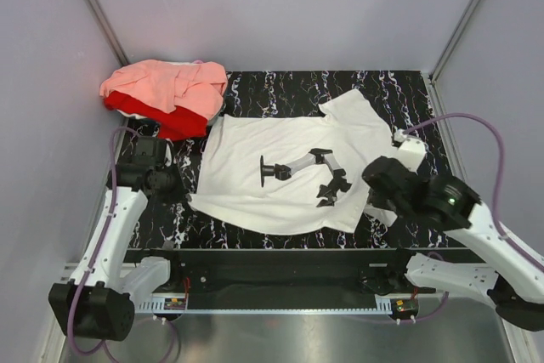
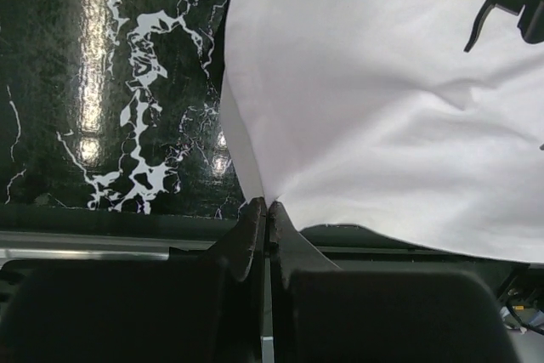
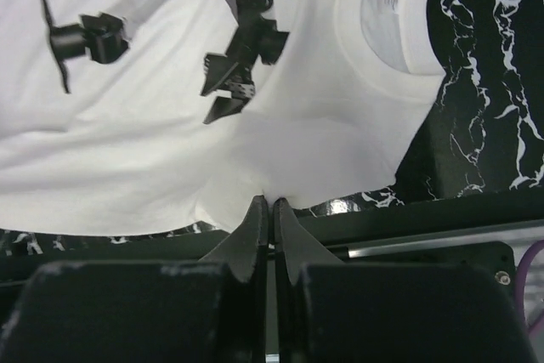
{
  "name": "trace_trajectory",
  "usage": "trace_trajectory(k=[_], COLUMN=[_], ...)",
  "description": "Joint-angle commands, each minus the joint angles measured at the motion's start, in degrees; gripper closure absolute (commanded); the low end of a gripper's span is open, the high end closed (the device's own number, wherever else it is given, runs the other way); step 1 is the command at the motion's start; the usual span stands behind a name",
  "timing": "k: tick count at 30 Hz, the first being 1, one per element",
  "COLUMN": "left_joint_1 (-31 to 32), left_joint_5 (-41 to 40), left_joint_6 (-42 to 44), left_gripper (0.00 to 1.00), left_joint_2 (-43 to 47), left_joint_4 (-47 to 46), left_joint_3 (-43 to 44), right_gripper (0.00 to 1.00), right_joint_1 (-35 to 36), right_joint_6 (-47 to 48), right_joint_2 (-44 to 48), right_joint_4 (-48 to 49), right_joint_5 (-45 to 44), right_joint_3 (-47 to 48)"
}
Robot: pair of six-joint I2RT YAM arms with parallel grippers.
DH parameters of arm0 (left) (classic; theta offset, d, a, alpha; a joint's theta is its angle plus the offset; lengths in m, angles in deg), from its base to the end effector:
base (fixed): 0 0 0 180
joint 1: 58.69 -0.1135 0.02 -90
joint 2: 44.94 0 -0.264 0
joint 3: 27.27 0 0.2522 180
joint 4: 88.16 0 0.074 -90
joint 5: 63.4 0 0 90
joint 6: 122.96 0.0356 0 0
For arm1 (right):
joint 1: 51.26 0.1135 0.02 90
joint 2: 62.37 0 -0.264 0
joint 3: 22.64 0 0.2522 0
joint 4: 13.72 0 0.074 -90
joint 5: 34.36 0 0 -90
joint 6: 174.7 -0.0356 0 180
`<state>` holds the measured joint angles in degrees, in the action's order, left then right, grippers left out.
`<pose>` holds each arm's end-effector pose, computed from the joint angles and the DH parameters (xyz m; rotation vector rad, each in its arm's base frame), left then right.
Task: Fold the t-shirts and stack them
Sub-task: Fold the tshirt
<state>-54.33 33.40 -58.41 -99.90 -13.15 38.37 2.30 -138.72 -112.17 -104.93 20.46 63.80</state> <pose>0.1628 -0.0166 0.2778 -0.4618 2.6823 -0.3157 0.0829 0.0777 0.3816 0.2414 2.2923 0.1616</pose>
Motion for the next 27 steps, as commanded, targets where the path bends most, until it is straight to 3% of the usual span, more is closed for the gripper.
trace_trajectory(k=[1, 4, 7, 11, 22, 27], left_joint_1=[0.21, 0.21, 0.21, 0.21, 0.21, 0.21], left_joint_5=[2.68, 2.86, 2.6, 2.94, 0.84, 0.93], left_joint_6=[2.07, 2.51, 2.78, 3.04, 2.69, 1.98], left_gripper=[1.0, 1.0, 1.0, 1.0, 1.0, 1.0], left_joint_2=[-3.65, -6.81, -10.42, -17.35, -31.69, -27.84], left_joint_4=[-3.77, -4.82, -6.67, -8.52, -10.81, -10.72], left_joint_3=[1.73, 3.66, 5.86, 8.5, 15.52, 16.68], right_gripper=[1.0, 1.0, 1.0, 1.0, 1.0, 1.0], right_joint_1=[-0.12, -2.31, -14.48, -21.82, -36.5, -37.74], right_joint_6=[-1.17, -0.66, 7.77, 15.42, 24.22, 27.3], right_joint_2=[-3.01, -6.44, -9.08, -13.46, -28.32, -29.66], right_joint_4=[-2.7, -1.58, 5.62, 11.61, 14.87, 14.7], right_joint_5=[-0.06, -0.51, 6.33, 11.71, 14.17, 16.1], right_joint_3=[-2.28, -2.9, -4.56, -4.4, 5.0, 13.6])
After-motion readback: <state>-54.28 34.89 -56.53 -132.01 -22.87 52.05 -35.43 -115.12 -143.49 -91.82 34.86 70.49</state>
